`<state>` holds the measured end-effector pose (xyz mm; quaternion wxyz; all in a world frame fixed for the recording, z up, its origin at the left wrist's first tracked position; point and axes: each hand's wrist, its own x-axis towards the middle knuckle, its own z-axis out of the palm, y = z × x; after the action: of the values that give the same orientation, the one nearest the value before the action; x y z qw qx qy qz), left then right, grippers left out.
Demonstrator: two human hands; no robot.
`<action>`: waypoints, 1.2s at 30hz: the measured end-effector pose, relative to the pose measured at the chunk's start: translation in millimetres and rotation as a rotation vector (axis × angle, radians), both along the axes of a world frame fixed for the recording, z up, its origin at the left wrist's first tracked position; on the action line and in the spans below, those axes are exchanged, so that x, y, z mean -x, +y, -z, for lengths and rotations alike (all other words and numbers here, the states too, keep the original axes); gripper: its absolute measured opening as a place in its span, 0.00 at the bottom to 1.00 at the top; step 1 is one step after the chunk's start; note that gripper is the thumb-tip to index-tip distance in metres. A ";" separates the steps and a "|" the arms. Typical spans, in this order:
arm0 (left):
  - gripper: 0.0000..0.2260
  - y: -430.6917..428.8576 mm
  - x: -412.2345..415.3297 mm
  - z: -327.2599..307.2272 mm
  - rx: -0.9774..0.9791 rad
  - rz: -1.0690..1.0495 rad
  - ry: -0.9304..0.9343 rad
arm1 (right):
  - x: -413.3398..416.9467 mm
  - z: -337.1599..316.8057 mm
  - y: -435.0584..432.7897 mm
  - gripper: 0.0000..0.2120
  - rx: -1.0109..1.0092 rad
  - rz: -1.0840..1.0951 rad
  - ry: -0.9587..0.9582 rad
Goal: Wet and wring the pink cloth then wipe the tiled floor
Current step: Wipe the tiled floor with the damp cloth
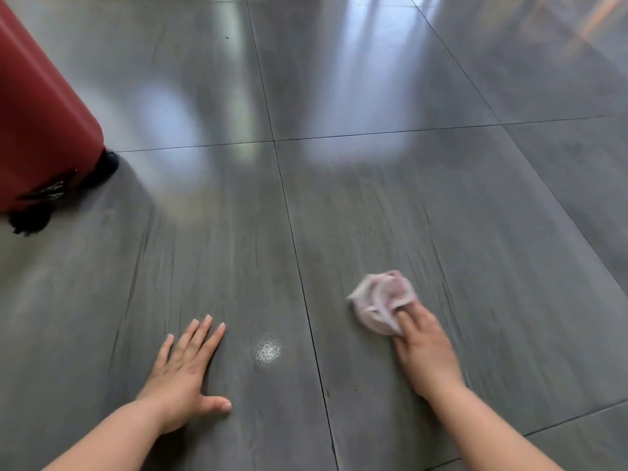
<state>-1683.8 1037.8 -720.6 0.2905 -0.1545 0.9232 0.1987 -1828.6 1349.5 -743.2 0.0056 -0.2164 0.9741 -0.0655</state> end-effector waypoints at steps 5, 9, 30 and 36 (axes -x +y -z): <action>0.55 0.1 2.4 -3.5 -0.013 -0.001 -0.032 | -55.2 5.6 55.5 0.16 0.115 0.081 0.153; 0.55 4.8 2.9 -7.7 0.031 0.019 -0.062 | -112.4 33.1 16.9 0.13 0.147 -0.276 0.255; 0.58 -0.4 4.0 -9.3 -0.055 0.019 0.029 | -122.4 19.3 -41.7 0.32 0.248 -0.115 0.059; 0.58 -3.5 3.0 -9.5 -0.065 0.011 0.045 | -62.0 4.2 -65.8 0.20 -0.014 -0.447 0.108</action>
<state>-1686.9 1034.3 -711.1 0.2756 -0.1353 0.9233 0.2306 -1766.5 1283.8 -747.4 -0.0308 -0.4299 0.9013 -0.0444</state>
